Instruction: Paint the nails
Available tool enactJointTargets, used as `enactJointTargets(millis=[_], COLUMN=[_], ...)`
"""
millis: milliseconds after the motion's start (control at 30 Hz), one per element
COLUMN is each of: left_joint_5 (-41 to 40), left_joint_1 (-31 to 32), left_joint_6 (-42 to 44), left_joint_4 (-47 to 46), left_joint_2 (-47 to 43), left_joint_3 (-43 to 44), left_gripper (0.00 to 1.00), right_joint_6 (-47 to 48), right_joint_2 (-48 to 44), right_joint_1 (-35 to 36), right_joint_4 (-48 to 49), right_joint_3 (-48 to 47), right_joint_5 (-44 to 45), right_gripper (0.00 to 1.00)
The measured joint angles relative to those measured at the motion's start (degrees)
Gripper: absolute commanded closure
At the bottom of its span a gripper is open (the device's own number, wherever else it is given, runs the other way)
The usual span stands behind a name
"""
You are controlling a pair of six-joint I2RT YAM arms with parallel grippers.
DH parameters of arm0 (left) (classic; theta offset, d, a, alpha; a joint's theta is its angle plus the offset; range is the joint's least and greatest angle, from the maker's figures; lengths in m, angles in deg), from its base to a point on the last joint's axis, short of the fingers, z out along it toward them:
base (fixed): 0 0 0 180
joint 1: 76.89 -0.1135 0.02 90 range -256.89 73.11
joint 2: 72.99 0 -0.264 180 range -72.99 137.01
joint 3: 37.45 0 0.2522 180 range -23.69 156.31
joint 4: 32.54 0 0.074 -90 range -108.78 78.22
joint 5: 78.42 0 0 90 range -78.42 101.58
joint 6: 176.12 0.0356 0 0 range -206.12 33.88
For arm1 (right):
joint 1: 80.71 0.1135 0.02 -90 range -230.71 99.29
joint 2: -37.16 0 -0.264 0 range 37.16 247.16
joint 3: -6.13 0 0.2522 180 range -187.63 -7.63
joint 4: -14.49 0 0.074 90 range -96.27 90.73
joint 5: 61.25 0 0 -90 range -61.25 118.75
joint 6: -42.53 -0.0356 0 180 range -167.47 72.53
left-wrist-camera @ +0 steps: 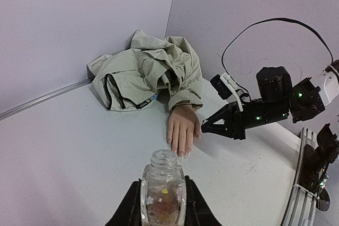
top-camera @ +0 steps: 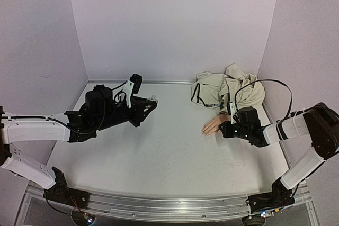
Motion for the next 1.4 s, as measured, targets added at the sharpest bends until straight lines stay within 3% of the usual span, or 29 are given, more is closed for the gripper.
enactJointTargets(millis=[533,767,1400], left_joint_5=[0.0,0.0,0.0], left_joint_1=[0.0,0.0,0.0], left_joint_6=[0.0,0.0,0.0], left_joint_4=[0.0,0.0,0.0], left_joint_2=[0.0,-0.3,-0.6], left_joint_3=[0.0,0.0,0.0], left_gripper=[1.00,1.00,1.00], right_joint_6=[0.4,-1.5,-3.5], right_joint_2=[-0.5,-10.3,-2.6], right_joint_1=[0.4,0.8,0.9], right_joint_4=[-0.1,0.1,2.9], right_joint_3=[0.2,5.3,4.1], right_joint_5=[-1.3,0.0,4.9], right_gripper=[1.00,1.00,1.00])
